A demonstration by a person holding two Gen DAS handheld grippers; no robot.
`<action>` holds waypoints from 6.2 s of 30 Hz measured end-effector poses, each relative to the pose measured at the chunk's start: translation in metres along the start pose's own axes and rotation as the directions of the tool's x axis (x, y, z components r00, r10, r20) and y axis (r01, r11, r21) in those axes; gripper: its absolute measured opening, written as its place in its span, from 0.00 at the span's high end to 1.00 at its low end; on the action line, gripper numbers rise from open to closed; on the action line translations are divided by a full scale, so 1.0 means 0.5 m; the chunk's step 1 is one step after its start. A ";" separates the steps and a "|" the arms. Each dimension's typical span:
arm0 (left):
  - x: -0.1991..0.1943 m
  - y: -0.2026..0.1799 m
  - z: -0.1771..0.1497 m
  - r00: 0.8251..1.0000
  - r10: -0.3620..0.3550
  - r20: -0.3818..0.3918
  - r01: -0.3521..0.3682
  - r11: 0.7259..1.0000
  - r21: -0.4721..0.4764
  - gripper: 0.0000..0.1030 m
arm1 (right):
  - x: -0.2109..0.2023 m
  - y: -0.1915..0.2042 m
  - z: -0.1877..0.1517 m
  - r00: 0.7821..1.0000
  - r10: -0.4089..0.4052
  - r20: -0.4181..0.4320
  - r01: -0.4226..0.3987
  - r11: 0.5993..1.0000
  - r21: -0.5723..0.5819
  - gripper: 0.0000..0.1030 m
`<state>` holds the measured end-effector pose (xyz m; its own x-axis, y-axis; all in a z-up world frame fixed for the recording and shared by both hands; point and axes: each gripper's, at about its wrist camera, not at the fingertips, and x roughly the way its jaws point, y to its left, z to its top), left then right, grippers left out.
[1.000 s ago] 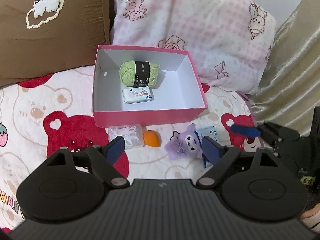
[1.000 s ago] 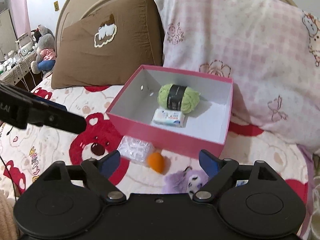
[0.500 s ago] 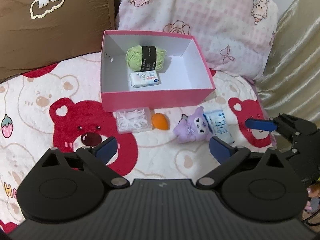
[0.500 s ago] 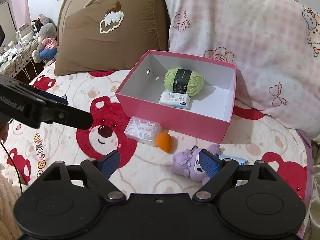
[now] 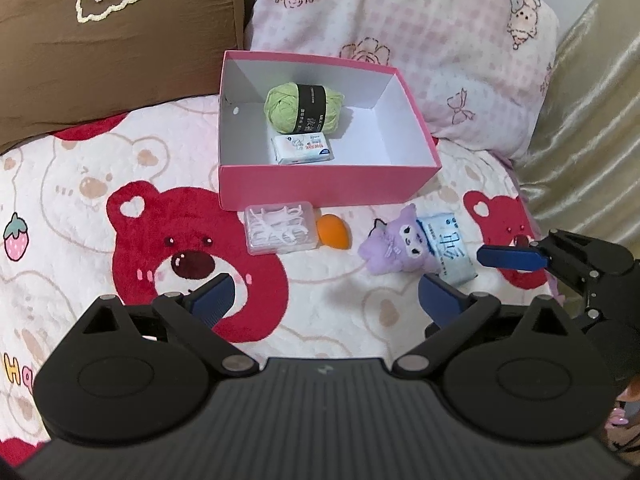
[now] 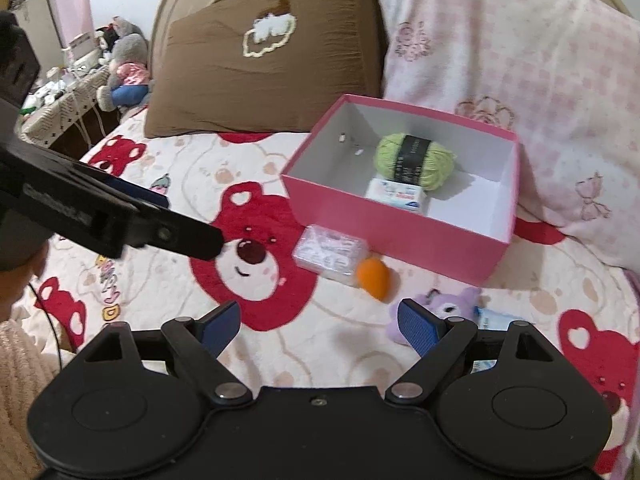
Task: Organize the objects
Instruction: 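Move the left tool toward the clear plastic box of floss picks, then close the left gripper on the clear floss-pick box, then lift the floss-pick box with the left gripper and carry it into the pink box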
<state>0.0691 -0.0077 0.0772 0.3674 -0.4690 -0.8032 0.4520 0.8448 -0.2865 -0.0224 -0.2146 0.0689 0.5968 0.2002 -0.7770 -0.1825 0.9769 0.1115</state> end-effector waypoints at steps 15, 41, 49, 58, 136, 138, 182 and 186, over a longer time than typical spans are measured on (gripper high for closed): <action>0.087 0.083 -0.033 1.000 -0.024 -0.014 0.024 0.999 -0.035 0.05 | 0.098 0.060 -0.022 0.997 0.070 -0.008 -0.070 0.997 0.030 0.15; 0.185 0.124 -0.066 0.985 -0.016 0.169 0.005 0.998 0.068 0.07 | 0.276 0.061 -0.075 0.982 -0.085 0.172 0.106 0.987 -0.117 0.15; 0.240 0.150 -0.065 0.993 -0.045 0.110 0.044 0.999 0.008 0.08 | 0.325 0.049 -0.088 0.977 -0.093 0.191 0.111 0.990 -0.089 0.15; 0.302 0.178 -0.089 0.987 -0.075 0.143 0.073 0.997 0.018 0.12 | 0.369 0.016 -0.093 0.987 -0.061 0.146 0.064 0.998 -0.017 0.19; 0.354 0.237 -0.079 0.992 -0.128 -0.011 0.120 0.951 -0.285 0.62 | 0.437 0.066 -0.076 0.995 -0.088 0.036 0.086 0.994 0.064 0.09; 0.342 0.236 -0.079 0.992 -0.129 -0.013 0.121 0.952 -0.281 0.62 | 0.428 0.067 -0.075 0.997 -0.070 0.040 0.067 0.995 0.071 0.09; 0.073 0.061 -0.087 0.988 -0.148 0.037 0.152 0.980 -0.125 0.61 | 0.162 0.100 -0.037 0.997 -0.067 0.035 0.067 0.998 0.010 0.08; 0.052 0.044 -0.078 0.988 -0.152 0.037 0.155 0.983 -0.101 0.60 | 0.135 0.100 -0.029 0.997 -0.063 0.040 0.063 0.998 0.009 0.08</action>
<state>0.0571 0.0085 0.0297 0.3240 -0.6015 -0.7302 0.4193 0.7832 -0.4590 -0.0028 -0.1534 0.0132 0.6382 0.1410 -0.7568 -0.1375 0.9882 0.0681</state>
